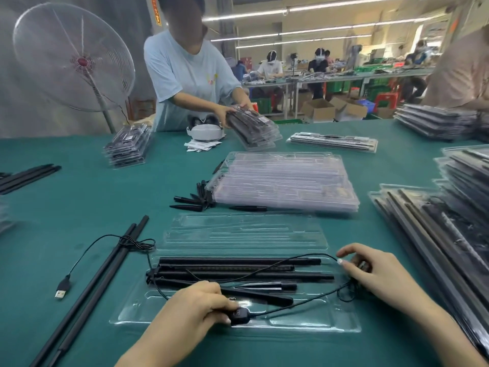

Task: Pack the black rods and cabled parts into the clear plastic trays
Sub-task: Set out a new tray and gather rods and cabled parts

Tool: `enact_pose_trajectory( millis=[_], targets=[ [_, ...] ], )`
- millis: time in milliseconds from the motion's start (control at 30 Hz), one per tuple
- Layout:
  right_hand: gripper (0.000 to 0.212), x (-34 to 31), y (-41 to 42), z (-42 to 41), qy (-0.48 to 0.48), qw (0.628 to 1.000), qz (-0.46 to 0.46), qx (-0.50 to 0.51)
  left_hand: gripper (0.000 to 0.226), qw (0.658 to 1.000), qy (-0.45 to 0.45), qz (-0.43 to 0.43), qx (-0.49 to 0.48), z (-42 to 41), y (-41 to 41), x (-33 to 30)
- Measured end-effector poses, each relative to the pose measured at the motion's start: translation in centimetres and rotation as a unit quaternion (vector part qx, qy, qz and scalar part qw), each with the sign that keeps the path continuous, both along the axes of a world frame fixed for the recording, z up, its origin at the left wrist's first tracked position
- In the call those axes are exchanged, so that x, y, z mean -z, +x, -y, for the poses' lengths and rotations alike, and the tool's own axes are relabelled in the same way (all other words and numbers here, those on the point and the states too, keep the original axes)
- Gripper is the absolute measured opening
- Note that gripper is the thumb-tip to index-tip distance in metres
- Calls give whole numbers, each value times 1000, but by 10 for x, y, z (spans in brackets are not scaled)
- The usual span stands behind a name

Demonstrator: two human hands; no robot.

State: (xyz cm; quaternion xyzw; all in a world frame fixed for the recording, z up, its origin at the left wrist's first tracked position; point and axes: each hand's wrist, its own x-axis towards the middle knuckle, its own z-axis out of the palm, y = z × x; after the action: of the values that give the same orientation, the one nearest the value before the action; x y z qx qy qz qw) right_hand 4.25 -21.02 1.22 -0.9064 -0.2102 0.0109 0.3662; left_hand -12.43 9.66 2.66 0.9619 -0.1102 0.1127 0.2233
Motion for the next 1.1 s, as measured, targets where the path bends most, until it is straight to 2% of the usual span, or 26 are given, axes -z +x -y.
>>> enact_pose_trajectory(
  millis=[67,233,367,533,733,900,1000,1100],
  targets=[
    [10,0,0,1,-5,1000,2,0,17,999,31,-12,28,1,1,-2],
    [7,-1,0,0,-17,1000,-3,2,13,1000,-19,-21,1,-3,4,3],
    [9,-1,-1,1,-21,1000,-5,4,13,1000,4,-18,19,0,-3,2],
    [10,-2,-1,0,-22,1000,-4,0,24,999,-27,-27,3,-10,-4,3],
    [6,0,0,1,-32,999,-9,-1,15,999,47,3,19,-16,-5,-4],
    [6,0,1,1,-39,999,-9,-2,28,998,54,-40,23,-16,-2,-5],
    [7,0,1,1,-41,999,-9,-4,20,987,144,-9,67,-10,1,-13],
    [6,1,2,1,-42,999,-10,-1,30,969,227,29,93,-6,1,-13]
  ],
)
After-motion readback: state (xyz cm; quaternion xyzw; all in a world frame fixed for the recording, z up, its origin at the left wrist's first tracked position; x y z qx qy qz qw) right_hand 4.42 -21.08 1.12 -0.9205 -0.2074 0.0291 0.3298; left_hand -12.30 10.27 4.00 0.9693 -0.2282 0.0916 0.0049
